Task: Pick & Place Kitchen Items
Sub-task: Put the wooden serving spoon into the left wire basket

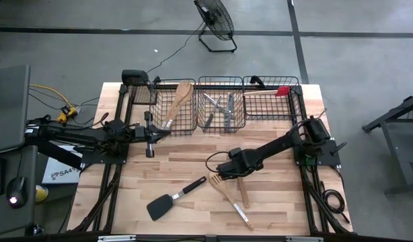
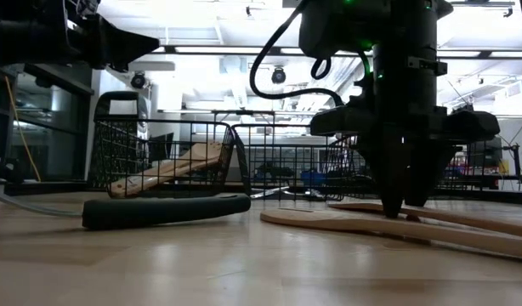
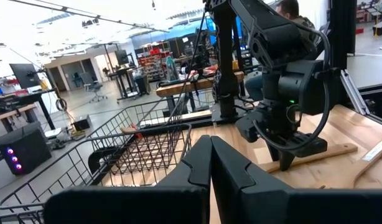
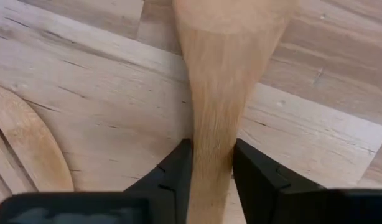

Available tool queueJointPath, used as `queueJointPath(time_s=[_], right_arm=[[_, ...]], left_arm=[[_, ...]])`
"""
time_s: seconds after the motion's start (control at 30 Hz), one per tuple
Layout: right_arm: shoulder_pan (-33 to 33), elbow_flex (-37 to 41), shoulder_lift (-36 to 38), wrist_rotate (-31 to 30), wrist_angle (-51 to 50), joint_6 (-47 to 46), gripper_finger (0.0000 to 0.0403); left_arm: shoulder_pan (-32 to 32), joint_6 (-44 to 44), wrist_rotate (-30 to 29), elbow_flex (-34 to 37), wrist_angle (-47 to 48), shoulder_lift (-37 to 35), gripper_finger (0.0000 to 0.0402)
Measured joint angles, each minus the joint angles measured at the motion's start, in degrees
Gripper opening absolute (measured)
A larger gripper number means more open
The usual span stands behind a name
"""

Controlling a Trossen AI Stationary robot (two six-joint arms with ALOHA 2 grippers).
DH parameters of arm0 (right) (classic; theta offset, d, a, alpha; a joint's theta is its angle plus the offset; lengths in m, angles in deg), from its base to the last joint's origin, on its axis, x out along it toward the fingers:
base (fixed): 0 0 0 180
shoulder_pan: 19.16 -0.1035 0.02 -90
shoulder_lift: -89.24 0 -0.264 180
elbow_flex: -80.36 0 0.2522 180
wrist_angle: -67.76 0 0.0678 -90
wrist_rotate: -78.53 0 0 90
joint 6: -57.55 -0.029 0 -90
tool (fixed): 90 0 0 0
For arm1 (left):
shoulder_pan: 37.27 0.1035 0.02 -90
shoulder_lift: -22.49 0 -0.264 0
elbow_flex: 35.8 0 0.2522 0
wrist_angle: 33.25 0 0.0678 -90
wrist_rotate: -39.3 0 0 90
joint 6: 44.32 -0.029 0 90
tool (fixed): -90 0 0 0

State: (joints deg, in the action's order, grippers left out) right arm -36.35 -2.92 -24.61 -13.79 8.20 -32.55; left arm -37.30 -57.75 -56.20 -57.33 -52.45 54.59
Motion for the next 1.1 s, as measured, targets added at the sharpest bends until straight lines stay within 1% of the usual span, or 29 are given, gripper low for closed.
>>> queueJointPath(time_s=[0.1,0.2,0.4,0.5,0.63,0.83,1.0,1.1], right_arm=[[0.00,0.00,0.08,0.00,-0.11,0.44,0.0080],[0.00,0.32,1.05,-0.36,-0.45,1.23,0.0079],[-0.28,0.90,6.26,-2.50,-3.24,5.42,0.0079],[-0.87,0.62,10.43,-4.75,-4.07,7.63,0.0079],[-1.59,0.70,14.95,-8.99,-5.59,10.08,0.0079],[-1.61,0.57,23.99,-16.17,-6.62,15.33,0.0079],[-1.60,0.59,31.70,-23.55,-7.32,20.38,0.0079],[-1.60,2.07,36.32,-27.71,-7.12,22.90,0.0079]], left_arm=[[0.00,0.00,0.00,0.00,0.18,0.02,0.0001],[0.01,0.00,0.00,0.00,0.18,0.00,0.0001],[0.02,0.18,0.00,0.00,1.06,0.00,0.0001],[0.00,0.20,-0.02,0.01,1.45,0.02,0.0001],[0.01,0.20,-0.05,0.02,1.44,0.01,0.0001],[0.02,0.22,-0.07,0.02,1.45,0.02,0.0001],[0.01,0.24,-0.10,0.02,1.56,0.00,0.0001],[0.01,0.26,-0.09,0.02,1.66,0.00,0.0001]])
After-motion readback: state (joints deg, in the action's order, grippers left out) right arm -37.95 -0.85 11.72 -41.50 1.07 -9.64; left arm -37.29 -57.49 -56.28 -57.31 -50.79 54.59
